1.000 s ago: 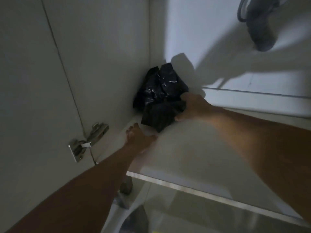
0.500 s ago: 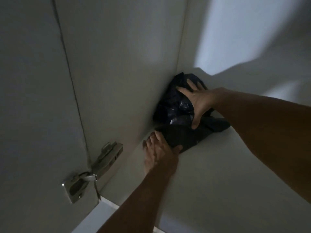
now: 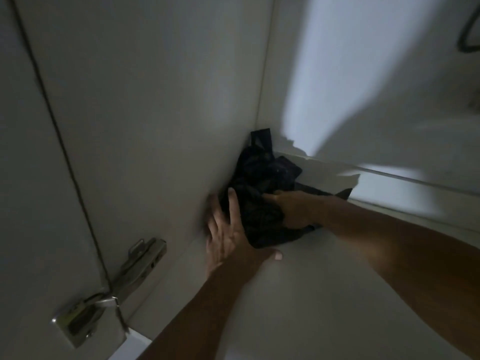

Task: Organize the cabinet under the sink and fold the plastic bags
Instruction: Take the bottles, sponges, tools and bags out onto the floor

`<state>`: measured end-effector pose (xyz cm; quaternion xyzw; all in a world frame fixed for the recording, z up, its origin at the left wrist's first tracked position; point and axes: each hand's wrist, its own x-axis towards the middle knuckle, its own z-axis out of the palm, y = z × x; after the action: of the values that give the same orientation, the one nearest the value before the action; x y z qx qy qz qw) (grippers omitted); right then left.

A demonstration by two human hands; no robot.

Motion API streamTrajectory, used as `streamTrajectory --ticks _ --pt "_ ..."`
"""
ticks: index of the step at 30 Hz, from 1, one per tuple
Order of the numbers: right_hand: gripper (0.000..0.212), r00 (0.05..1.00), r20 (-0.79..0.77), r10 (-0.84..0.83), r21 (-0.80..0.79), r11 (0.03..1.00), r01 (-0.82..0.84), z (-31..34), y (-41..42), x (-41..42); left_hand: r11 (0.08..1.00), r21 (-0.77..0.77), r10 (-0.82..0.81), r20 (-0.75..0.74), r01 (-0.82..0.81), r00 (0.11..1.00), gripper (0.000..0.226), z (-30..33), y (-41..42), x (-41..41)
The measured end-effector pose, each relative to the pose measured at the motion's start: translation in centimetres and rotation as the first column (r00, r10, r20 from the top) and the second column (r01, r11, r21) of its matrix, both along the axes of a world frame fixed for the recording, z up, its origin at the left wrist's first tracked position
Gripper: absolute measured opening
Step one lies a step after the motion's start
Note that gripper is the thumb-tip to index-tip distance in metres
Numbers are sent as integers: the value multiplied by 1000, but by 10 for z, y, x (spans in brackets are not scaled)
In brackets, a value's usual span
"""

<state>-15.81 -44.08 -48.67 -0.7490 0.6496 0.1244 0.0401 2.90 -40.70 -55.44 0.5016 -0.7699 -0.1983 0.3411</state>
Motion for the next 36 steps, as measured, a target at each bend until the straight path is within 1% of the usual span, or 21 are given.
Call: streamTrajectory --ticks 2,3,5,7,8,9,10,11,12,13,14,16,19,20,22,24,26,29,30,33,36 --pt "78 997 70 43 36 998 -46 4 29 7 999 -24 -25 82 27 996 142 -1 1 -1" --pt "81 992 121 46 58 997 -53 8 42 9 998 -33 -43 122 47 992 132 -2 1 0" --pt "95 968 249 3 68 997 -21 18 58 6 994 -48 -88 166 98 982 103 -4 -1 1" --pt "110 955 292 -45 36 999 36 26 61 -1 992 -38 -113 187 122 976 75 -2 0 2" --pt "116 972 233 -41 0 999 42 30 59 -3 992 -26 -113 188 120 976 66 -1 1 2" --pt "124 994 107 -19 -53 998 24 35 56 -4 993 -16 -113 179 118 977 60 0 1 2" --pt "134 997 -72 6 -118 993 -14 39 53 -1 993 -4 -112 160 114 981 55 0 1 2" --pt "146 965 -262 15 -176 982 -63 42 49 2 994 3 -109 133 110 985 51 0 1 3" --pt "155 916 -400 29 -220 967 -126 44 45 6 995 12 -104 109 103 989 47 0 1 4" --pt "160 880 -472 53 -226 957 -179 44 39 8 995 17 -98 94 97 991 44 1 1 4" --pt "160 863 -497 85 -196 959 -207 45 32 10 996 24 -91 89 89 992 42 2 1 5" --pt "153 885 -453 109 -76 984 -160 44 20 10 996 39 -78 86 74 993 41 4 2 6" --pt "142 940 -333 71 102 994 -38 39 12 4 995 84 -56 111 47 992 45 10 7 7" --pt "134 973 -228 47 147 989 -14 38 13 -1 993 109 -64 116 51 991 48 12 9 8" --pt "99 999 18 -45 201 979 41 31 21 -7 987 144 -82 105 67 991 51 15 12 8" --pt "62 987 84 -137 163 979 122 26 38 -10 985 157 -79 64 68 995 52 15 12 9" --pt "43 984 83 -160 71 985 155 20 57 -8 975 211 -74 6 71 997 56 13 11 12" --pt "15 973 130 -189 -62 978 198 10 86 1 959 253 -124 -40 130 992 57 11 13 16" --pt "12 970 136 -204 -94 972 217 8 97 7 955 263 -134 -46 141 990 56 11 15 19" --pt "13 972 133 -194 -189 958 217 1 130 22 945 290 -136 -78 153 988 54 10 32 31" --pt "17 956 218 -194 -243 938 246 -5 164 45 944 287 -135 -115 163 984 43 10 61 54"
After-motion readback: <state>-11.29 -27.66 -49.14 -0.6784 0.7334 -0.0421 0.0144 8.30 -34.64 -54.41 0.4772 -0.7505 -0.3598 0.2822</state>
